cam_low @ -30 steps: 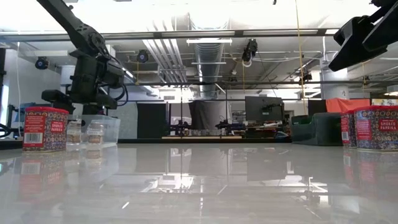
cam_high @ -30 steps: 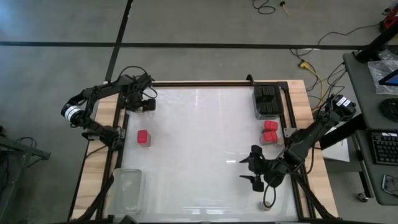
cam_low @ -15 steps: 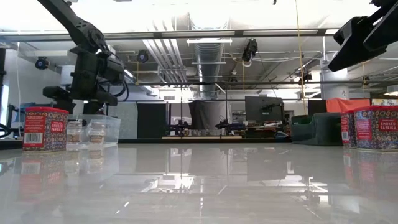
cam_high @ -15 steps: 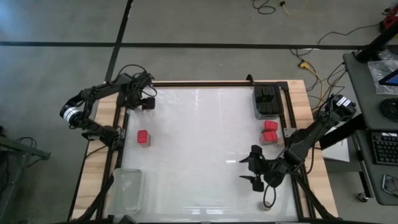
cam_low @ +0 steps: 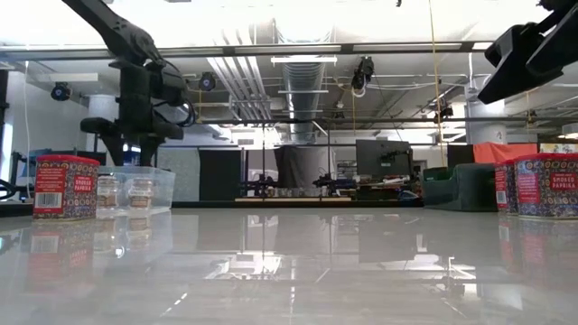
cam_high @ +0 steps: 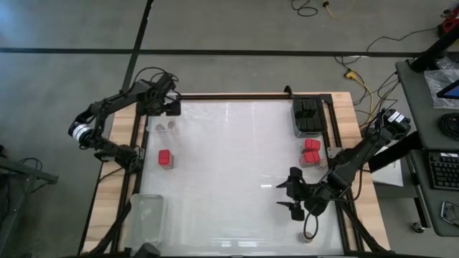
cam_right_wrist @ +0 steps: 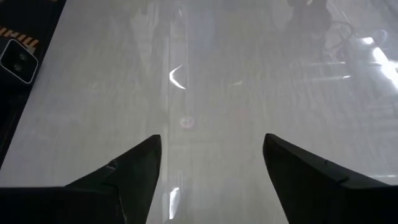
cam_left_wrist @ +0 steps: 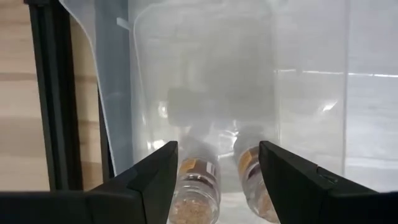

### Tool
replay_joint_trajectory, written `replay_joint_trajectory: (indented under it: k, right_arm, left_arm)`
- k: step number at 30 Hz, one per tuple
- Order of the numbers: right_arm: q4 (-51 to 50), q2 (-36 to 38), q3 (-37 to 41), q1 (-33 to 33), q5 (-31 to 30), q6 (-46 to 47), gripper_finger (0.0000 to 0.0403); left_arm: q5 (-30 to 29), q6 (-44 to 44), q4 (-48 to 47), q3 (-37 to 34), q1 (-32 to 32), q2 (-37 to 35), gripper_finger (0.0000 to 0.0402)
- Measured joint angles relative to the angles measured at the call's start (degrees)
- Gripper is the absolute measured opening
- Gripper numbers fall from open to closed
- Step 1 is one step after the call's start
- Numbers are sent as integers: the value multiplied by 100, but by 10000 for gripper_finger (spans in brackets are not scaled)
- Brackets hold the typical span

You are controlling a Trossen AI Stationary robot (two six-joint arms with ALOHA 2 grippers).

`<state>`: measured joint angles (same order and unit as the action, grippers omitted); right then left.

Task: Sort spices by type
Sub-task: Adjust the brown seasoning bottles in the transparent bin

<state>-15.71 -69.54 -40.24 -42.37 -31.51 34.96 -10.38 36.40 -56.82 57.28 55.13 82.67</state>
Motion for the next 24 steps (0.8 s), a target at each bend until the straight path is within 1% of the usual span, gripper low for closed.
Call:
replay_joint_trajectory:
  k: [11, 15, 21, 24]
  right_arm:
    - [-28, 0, 33, 0, 20, 2, 253]
    - [-28, 0, 34, 0, 20, 2, 260]
    - [-28, 0, 34, 0, 20, 0, 273]
    - [-28, 0, 34, 0, 19, 1, 279]
  left_arm:
    - [84, -136, 23, -20, -134, 346, 207]
    - [84, -138, 4, -20, -160, 376, 207]
    - [85, -203, -303, -20, -173, 380, 207]
    - [82, -256, -275, -22, -200, 376, 207]
